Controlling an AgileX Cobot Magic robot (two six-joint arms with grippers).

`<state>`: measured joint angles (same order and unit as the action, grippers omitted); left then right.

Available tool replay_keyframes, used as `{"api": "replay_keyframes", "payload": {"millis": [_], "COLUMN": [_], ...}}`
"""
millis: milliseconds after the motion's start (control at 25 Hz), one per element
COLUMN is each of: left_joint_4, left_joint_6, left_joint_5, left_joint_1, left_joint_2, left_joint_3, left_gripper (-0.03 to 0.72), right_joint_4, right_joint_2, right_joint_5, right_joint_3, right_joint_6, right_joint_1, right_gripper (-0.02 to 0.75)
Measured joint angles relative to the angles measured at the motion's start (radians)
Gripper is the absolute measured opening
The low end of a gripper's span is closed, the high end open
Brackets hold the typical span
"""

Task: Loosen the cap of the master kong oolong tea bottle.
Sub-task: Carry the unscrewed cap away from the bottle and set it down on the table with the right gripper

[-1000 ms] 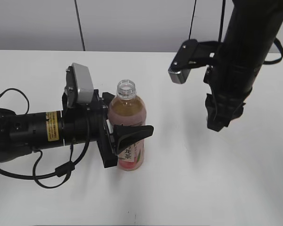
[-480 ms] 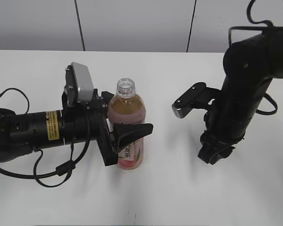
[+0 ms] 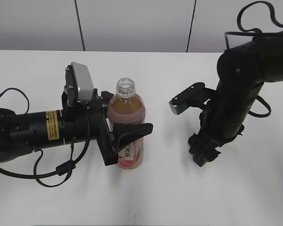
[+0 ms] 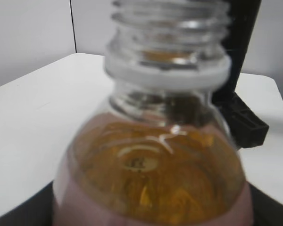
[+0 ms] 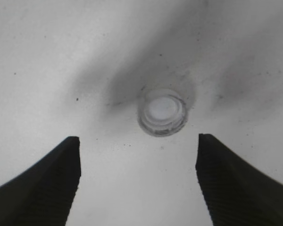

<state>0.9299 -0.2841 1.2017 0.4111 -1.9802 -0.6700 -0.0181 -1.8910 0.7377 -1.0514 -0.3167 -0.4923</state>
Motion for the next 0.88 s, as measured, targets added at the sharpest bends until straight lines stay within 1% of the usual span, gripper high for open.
{"api": "replay_keyframes", "payload": {"millis": [160, 400, 600, 760, 880], "left_joint_4": [0.0, 0.0, 0.0, -0.002, -0.004], "left_joint_6": [0.0, 0.0, 0.0, 0.0, 0.0], "left_joint_5": [0.0, -0.001, -0.001, -0.001, -0.002], "left_joint_1": [0.0, 0.0, 0.0, 0.0, 0.0], "left_joint_2": [0.0, 0.0, 0.0, 0.0, 0.0], "left_joint_3": [0.0, 0.0, 0.0, 0.0, 0.0], "left_gripper": [0.44, 0.44, 0.44, 0.44, 0.44], "right_joint_4": [0.012, 0.018, 0.01, -0.002, -0.004], "right_joint_2": [0.049, 0.224, 0.374, 0.546, 0.696], "right_joint_5": [0.036, 0.151, 0.245, 0.334, 0.366], "right_joint_3": [-0.01, 0.003, 0.115, 0.203, 0.248], "right_joint_6": [0.088, 0.225, 0.248, 0.25, 0.251], "right_joint_1": [0.0, 0.0, 0.0, 0.0, 0.0], "right_gripper": [0.568, 0.567, 0.567, 0.565, 0.565]}}
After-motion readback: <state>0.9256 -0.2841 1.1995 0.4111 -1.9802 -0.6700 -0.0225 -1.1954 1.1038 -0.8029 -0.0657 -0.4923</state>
